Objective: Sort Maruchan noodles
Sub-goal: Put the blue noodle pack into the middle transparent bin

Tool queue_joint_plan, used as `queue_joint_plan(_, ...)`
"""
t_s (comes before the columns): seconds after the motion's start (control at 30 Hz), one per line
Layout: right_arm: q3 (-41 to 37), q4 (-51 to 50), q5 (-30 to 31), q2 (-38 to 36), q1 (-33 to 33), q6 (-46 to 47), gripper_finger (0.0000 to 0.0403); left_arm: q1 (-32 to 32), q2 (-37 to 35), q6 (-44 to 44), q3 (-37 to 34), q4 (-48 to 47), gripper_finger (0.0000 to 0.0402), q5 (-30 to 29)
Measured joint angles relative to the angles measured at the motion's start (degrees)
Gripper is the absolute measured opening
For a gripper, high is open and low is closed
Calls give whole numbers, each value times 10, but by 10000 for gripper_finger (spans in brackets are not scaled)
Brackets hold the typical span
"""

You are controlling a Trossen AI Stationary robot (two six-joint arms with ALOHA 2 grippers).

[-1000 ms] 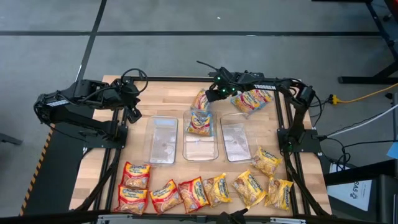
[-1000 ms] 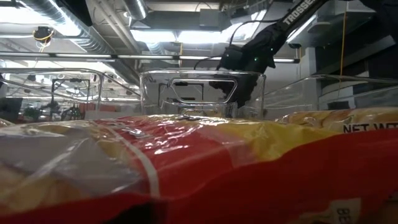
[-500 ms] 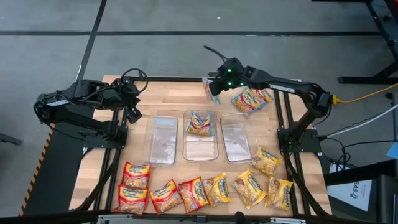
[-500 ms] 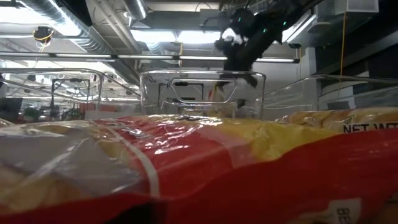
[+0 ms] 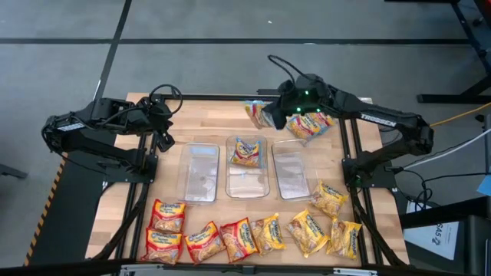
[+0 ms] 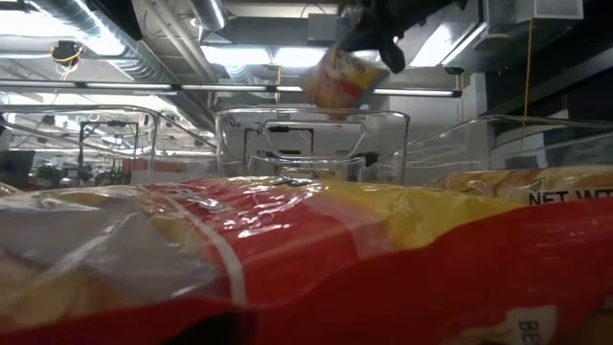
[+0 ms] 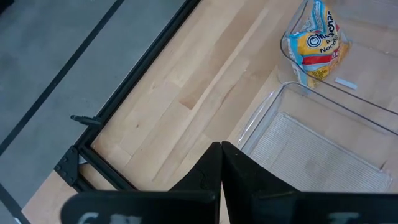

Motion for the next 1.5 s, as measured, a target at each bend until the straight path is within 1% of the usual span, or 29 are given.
queue_joint_plan(0.1, 0, 0, -11, -4, 33, -31, 0, 0, 0, 0, 0, 0, 0, 0)
queue_joint_plan(0.3, 0, -10, -12, -4, 98, -80, 0, 0, 0, 0, 0, 0, 0, 0)
queue_joint_plan(0.47, 0, -24, -9, -4, 137, -86, 0, 0, 0, 0, 0, 0, 0, 0)
queue_joint_plan(0.63, 0, -63, -1, -4, 163, -102, 0, 0, 0, -1, 0, 0, 0, 0)
queue_joint_plan(0.77, 0, -79, 21, -4, 182, -113, 0, 0, 0, -1, 0, 0, 0, 0)
queue_joint_plan(1.07, 0, -69, 22, -4, 214, -124, 0, 0, 0, -2, 0, 0, 0, 0)
queue_joint_plan(1.2, 0, -69, 39, -4, 227, -133, 0, 0, 0, -2, 0, 0, 0, 0)
queue_joint_plan(1.5, 0, -70, 43, -4, 226, -174, 0, 0, 0, -1, 0, 0, 0, 0)
